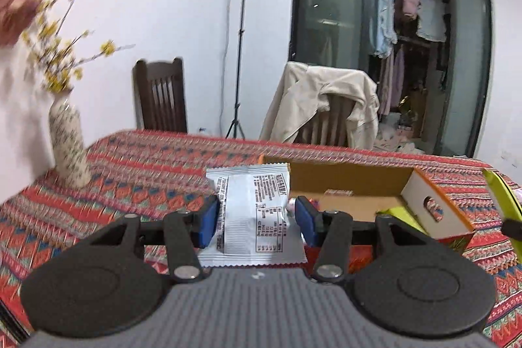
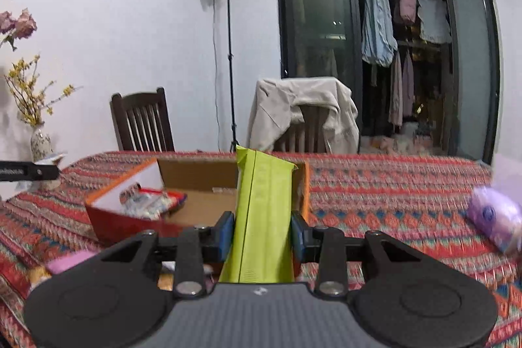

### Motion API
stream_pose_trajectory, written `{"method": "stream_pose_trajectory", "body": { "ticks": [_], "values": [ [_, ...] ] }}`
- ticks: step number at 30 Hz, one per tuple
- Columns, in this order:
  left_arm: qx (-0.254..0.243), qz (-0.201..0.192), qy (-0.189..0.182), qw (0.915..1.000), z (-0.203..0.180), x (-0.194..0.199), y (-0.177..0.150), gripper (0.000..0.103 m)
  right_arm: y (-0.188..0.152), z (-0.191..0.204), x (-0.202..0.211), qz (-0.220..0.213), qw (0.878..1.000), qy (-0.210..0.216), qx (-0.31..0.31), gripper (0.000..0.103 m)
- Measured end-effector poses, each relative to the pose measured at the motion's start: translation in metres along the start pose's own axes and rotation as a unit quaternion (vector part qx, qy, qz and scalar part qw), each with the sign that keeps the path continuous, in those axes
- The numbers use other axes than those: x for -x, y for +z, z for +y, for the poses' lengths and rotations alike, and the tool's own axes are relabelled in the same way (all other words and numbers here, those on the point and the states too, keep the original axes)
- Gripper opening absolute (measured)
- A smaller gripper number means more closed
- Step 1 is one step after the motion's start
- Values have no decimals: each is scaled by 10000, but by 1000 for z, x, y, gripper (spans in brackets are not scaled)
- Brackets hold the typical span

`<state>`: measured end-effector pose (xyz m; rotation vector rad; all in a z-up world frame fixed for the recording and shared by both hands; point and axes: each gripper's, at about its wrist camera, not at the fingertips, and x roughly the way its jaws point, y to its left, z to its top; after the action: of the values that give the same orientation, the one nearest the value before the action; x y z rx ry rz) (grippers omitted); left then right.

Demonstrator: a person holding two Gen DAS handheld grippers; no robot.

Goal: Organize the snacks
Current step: 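Carry both packets into the box and open both tools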

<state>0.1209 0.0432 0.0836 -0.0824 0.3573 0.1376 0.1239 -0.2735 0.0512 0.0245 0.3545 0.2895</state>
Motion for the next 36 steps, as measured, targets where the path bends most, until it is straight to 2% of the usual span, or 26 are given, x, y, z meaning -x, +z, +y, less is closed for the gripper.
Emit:
{"method": "stream_pose_trajectory", "body": {
  "ticks": [4, 8, 18, 23, 28, 31, 36],
  "values": [
    [-165, -180, -149, 9996, -22, -8, 17, 51, 26, 10, -11, -167, 9997, 155, 28, 36],
    [-142, -187, -266, 9994, -36, -25, 32, 51, 49, 18, -25, -268, 9991, 324, -38, 36],
    [112, -136, -89, 9998, -58, -83, 60, 51, 86, 28, -81, -264, 9994, 220, -29, 36],
    [326, 75, -39, 9994, -59, -118, 59, 51, 83, 27, -117, -127, 9998, 99, -132, 36],
    [472, 211, -1, 9987, -54, -144, 38, 51, 64, 17, -147, -89, 9995, 157, -247, 36],
    [416, 459, 57, 9981, -52, -160, 28, 51, 52, 11, -166, 143, 9993, 206, -277, 36],
    [342, 609, 75, 9975, -49, -171, 19, 51, 41, 1, -182, 381, 9984, 131, -392, 36]
  ]
}}
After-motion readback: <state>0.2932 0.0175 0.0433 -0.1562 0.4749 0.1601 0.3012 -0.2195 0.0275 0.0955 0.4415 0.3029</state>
